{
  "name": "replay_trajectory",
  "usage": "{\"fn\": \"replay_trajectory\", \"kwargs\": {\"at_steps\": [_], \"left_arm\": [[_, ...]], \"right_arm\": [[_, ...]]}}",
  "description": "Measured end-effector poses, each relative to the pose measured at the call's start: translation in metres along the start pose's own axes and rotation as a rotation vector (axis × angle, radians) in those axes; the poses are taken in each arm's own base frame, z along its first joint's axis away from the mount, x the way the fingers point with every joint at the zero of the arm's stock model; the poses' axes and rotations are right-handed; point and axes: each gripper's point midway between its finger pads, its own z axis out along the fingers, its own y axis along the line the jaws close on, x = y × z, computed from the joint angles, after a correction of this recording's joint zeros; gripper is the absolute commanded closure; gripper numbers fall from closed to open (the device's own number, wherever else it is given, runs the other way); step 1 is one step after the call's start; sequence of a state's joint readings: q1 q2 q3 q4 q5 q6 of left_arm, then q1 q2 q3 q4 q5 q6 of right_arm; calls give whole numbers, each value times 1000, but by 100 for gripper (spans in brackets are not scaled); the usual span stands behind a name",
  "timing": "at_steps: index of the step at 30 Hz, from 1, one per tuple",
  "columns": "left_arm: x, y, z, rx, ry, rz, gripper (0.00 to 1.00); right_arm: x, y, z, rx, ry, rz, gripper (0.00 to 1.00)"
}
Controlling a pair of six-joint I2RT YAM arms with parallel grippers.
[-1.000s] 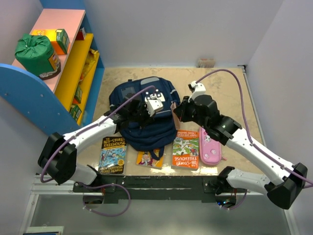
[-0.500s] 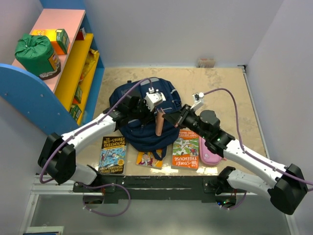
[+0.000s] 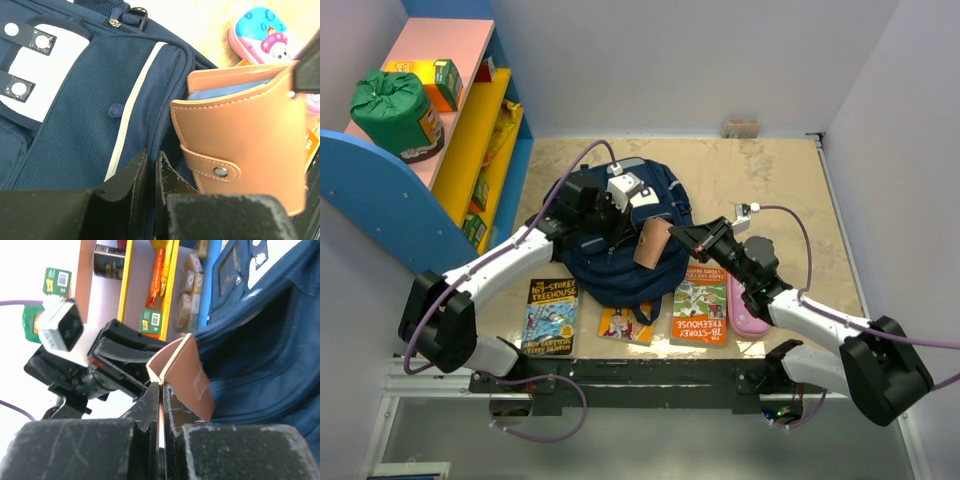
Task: Pack the student bag
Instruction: Place the personal item in the student bag.
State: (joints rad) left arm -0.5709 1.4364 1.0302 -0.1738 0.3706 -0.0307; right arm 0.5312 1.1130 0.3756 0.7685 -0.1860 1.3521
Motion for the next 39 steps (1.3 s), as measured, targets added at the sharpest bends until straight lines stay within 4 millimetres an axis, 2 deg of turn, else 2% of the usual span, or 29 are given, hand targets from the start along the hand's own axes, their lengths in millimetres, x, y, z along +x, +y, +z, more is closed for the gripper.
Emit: {"fn": "replay_trajectory", "kwargs": {"at_steps": [5, 10, 14, 21, 25, 32, 34, 35, 36, 39], "left_arm": [[-6, 4, -1, -19, -13, -13, 96], [-14, 9, -4, -39, -23, -30, 96], [-14, 8, -4, -37, -22, -37, 96], [-13, -1, -2, 21, -16, -33, 96], [-7, -11, -2, 76, 3, 19, 97], [5, -36, 1, 151, 49, 168, 97], [6, -40, 2, 162, 49, 195, 97], [6, -40, 2, 164, 48, 205, 97], [6, -40, 2, 164, 48, 211, 97], [5, -39, 2, 159, 47, 223, 97]], "right_arm": [[-3, -14, 6, 5, -5, 70, 100], [-1, -38, -4, 53, -14, 126, 100], [3, -50, -14, 93, -16, 138, 100], [5, -71, -13, 164, -22, 152, 100], [3, -86, -1, 228, -27, 177, 100], [-15, -79, 34, 247, -71, 185, 100], [-17, -82, 46, 258, -70, 186, 100], [-17, -86, 51, 266, -68, 185, 94], [-17, -88, 54, 273, -65, 184, 70], [-16, -95, 60, 300, -57, 166, 40]]}}
